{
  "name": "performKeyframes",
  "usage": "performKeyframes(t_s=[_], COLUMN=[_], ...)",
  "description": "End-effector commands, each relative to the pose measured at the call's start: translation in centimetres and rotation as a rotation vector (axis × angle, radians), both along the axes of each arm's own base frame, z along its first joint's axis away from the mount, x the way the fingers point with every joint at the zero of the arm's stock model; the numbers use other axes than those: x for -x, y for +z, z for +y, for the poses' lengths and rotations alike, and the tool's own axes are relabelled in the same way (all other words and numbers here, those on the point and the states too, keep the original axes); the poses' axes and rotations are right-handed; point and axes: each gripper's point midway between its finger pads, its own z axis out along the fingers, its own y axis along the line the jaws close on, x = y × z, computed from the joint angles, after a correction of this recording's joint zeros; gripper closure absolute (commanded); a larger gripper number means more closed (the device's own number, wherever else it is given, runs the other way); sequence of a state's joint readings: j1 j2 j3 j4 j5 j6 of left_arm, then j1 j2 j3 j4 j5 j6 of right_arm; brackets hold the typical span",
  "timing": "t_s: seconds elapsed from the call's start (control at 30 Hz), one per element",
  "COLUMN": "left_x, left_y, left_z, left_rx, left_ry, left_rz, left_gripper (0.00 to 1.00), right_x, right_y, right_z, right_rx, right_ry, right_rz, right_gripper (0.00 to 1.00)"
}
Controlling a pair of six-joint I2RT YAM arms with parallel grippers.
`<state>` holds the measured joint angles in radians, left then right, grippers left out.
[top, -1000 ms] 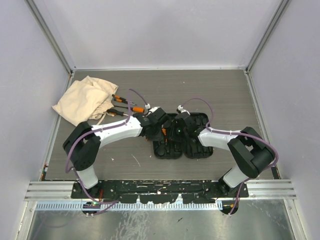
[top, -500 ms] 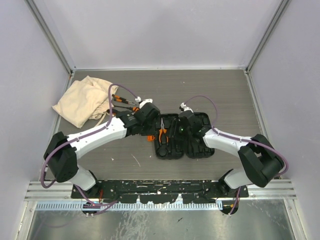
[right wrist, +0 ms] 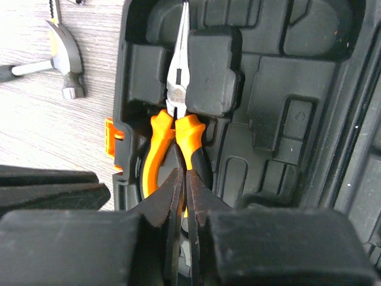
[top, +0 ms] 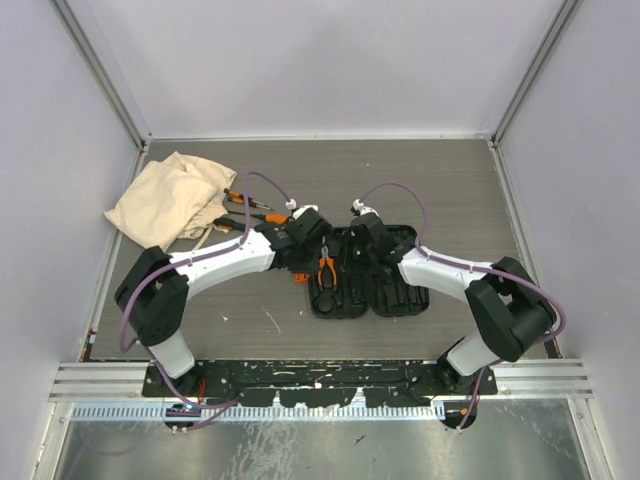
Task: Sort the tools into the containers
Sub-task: Adjust the pliers in the storage box.
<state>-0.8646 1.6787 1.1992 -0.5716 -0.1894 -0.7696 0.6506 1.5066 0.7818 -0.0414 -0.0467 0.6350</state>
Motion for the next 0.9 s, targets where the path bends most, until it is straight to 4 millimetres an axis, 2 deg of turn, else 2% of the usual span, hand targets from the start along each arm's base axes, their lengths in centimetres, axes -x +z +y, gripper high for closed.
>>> performKeyframes(t_s=[0.0, 0.4, 0.6, 0.87], left_x=[-3.0, -4.9, -5.2, -5.3], left_y=[2.2, 0.6, 0.1, -1.5], left_z=[-2.0, -2.9, -3.5, -3.5], left_rx=[0.078, 0.046, 0.042, 0.013], left_ry=[-0.012, -0.032, -0.045, -0.047], left_rz=[-0.070, -0.043, -0.034, -0.007], left_gripper=[0.86, 0.86, 0.87, 0.89], right_x=[-0.6, 0.5, 0.8, 1.0], right_y=[0.8, -0.8, -1.4, -2.5], right_z=[0.4, 0.4, 0.3, 0.1], right_rx=[-0.002, -0.004, 0.003, 0.019], right_ry=[0.013, 0.042, 0.042, 0.040], right_rz=[-0.016, 0.034, 0.047, 0.075], right_gripper=[0.87, 0.87, 0.88, 0.88])
